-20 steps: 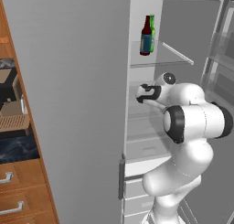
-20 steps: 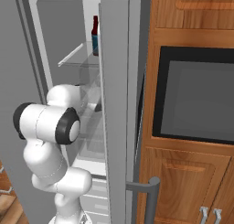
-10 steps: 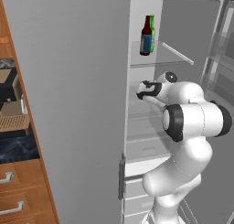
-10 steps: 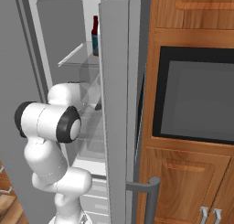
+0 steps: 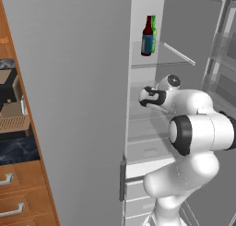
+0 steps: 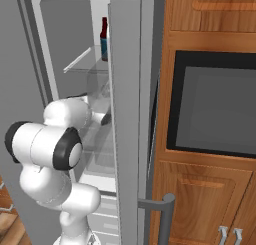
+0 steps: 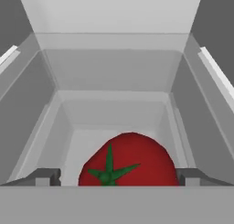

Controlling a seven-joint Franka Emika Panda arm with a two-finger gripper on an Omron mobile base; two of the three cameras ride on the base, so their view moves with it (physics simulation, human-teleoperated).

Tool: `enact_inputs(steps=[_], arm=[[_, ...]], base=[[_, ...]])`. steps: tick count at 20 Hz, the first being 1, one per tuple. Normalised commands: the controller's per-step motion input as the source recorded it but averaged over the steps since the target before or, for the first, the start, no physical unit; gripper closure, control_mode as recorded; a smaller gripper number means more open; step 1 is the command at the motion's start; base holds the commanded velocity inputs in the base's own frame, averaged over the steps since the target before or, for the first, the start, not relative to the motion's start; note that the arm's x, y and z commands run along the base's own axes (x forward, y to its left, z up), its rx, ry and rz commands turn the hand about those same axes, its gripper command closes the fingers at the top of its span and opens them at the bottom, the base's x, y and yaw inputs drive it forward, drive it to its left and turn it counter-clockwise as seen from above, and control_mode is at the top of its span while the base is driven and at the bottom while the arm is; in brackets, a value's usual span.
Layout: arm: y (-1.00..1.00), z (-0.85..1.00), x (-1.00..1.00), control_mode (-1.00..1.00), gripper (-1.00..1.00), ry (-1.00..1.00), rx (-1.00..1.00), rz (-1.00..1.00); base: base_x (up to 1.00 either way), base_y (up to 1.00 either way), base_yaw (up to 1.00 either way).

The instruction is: Place the beers on the top shelf of the fridge to keep them out of children's reach, and place the tomato on lower shelves for easy access.

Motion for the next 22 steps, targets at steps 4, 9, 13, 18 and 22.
enact_inputs(steps=[4, 9, 13, 18, 22], arm=[[0.0, 0.4, -0.39, -1.0, -1.0, 0.0, -0.06, 0.0], [0.01, 0.51, -0.35, -1.0, -1.0, 0.0, -0.07, 0.0], [0.1, 0.14, -0.53, -1.0, -1.0, 0.0, -0.1, 0.0], [0.14, 0.02, -0.69, -1.0, -1.0, 0.0, -0.11, 0.0], [0.11, 0.18, -0.78, -1.0, -1.0, 0.0, -0.06, 0.0]], base=[[0.0, 0.0, 0.0], [0.0, 0.0, 0.0], [0.0, 0.0, 0.0], [0.0, 0.0, 0.0], [0.0, 0.0, 0.0]])
